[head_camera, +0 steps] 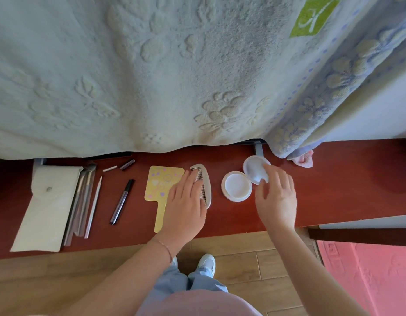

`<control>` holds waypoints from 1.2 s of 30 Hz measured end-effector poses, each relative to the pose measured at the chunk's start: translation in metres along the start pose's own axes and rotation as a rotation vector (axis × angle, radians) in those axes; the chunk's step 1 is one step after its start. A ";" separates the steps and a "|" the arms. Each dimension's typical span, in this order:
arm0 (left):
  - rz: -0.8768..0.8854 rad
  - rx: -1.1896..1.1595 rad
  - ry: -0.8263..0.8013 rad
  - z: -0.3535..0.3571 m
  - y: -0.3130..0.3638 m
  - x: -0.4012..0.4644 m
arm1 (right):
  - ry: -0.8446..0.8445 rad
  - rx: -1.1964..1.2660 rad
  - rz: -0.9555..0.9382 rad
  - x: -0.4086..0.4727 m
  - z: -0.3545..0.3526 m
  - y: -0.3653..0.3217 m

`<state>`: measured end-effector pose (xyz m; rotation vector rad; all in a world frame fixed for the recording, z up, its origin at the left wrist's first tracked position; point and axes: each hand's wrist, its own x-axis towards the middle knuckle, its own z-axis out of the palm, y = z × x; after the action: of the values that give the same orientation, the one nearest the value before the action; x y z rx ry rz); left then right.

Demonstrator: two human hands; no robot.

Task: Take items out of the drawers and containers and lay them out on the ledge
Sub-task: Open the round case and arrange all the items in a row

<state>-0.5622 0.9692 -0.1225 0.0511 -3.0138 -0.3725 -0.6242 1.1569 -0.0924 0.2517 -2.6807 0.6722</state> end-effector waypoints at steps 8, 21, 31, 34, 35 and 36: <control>-0.182 0.044 -0.173 -0.002 -0.043 -0.065 | -0.553 -0.266 -0.469 -0.057 0.064 -0.057; -0.137 0.005 -0.161 0.004 -0.034 -0.046 | -0.490 -0.380 -0.482 -0.053 0.059 -0.041; -0.105 -0.006 -0.121 0.009 -0.034 -0.046 | -0.447 -0.374 -0.507 -0.052 0.062 -0.039; -0.097 0.005 -0.079 0.006 -0.036 -0.049 | -0.397 -0.333 -0.521 -0.051 0.060 -0.045; -0.105 0.016 -0.061 0.003 -0.039 -0.051 | -0.397 -0.308 -0.520 -0.049 0.060 -0.049; -0.126 0.030 -0.043 0.000 -0.043 -0.052 | -0.389 -0.273 -0.527 -0.048 0.059 -0.054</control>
<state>-0.5098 0.9300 -0.1381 0.2399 -3.0679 -0.3436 -0.5847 1.0853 -0.1368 1.0569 -2.8214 0.0981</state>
